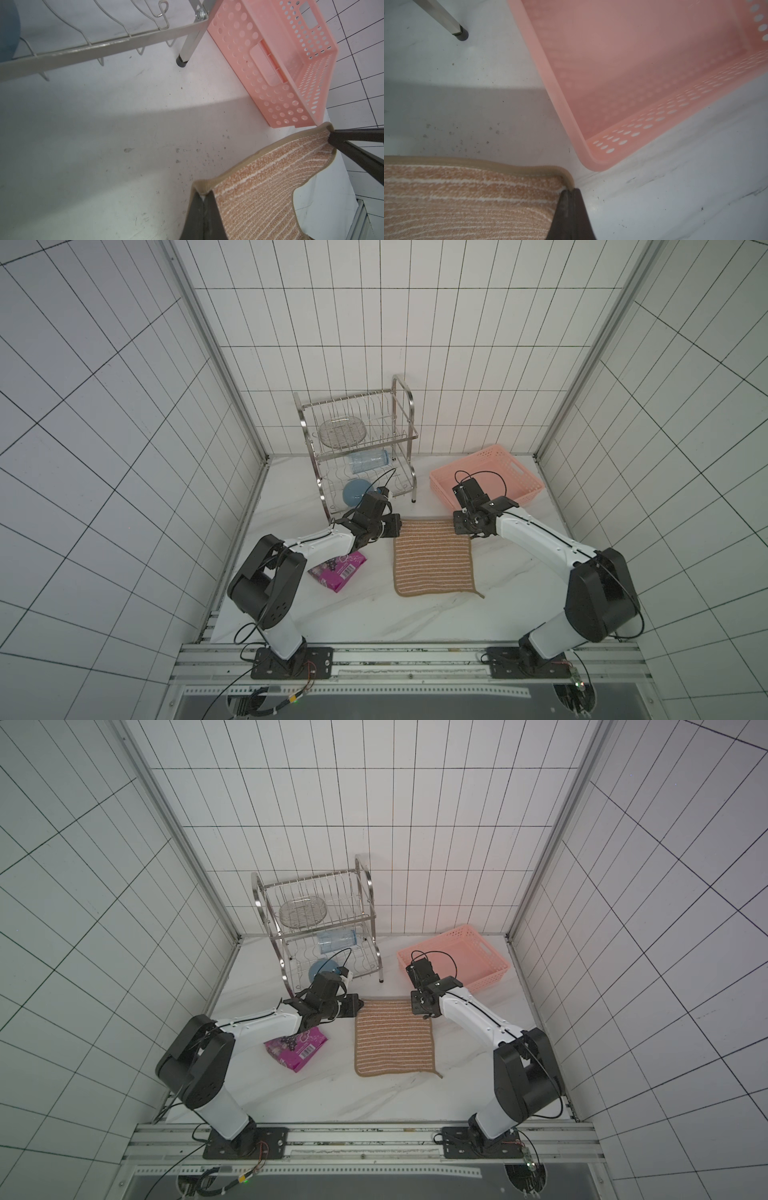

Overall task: Fold the square dishcloth
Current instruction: Flatten out the cleaning item at the center of the board, then fold the cleaning item at the center of the board.

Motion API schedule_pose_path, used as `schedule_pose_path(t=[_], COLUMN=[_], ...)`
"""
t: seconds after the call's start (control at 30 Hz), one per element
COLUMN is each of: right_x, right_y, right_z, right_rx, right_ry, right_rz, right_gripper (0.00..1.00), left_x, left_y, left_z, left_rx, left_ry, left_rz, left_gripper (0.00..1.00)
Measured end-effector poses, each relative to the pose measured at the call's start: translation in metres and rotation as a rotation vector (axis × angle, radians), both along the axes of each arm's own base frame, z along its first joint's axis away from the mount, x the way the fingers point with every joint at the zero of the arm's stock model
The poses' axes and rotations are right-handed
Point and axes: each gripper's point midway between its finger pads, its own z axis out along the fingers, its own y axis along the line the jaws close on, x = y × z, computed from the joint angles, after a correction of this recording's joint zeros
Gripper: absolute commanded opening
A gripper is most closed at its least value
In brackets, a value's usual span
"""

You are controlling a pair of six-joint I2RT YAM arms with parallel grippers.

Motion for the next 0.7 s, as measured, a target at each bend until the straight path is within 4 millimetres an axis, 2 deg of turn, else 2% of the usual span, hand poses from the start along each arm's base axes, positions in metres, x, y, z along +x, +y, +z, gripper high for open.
schedule_pose_path(t=[0.23, 0.53, 0.7], right_x=[-0.015, -0.033, -0.041], right_y=[-0.005, -0.011, -0.016], right_z=[-0.009, -0.003, -0.004], right_rx=[0.04, 0.13, 0.15], right_ry=[-0.026, -0.118, -0.147], right_rz=[0.01, 0.018, 0.014], right_gripper=[0.0, 0.0, 0.0], left_x=[-0.019, -0.049, -0.067], left_y=[0.003, -0.002, -0.012], left_z=[-0.009, 0.018, 0.022], left_rx=[-0.019, -0.061, -0.042], left_ry=[-0.015, -0.186, -0.257], left_rz=[-0.03, -0.126, -0.187], left_gripper=[0.0, 0.0, 0.0])
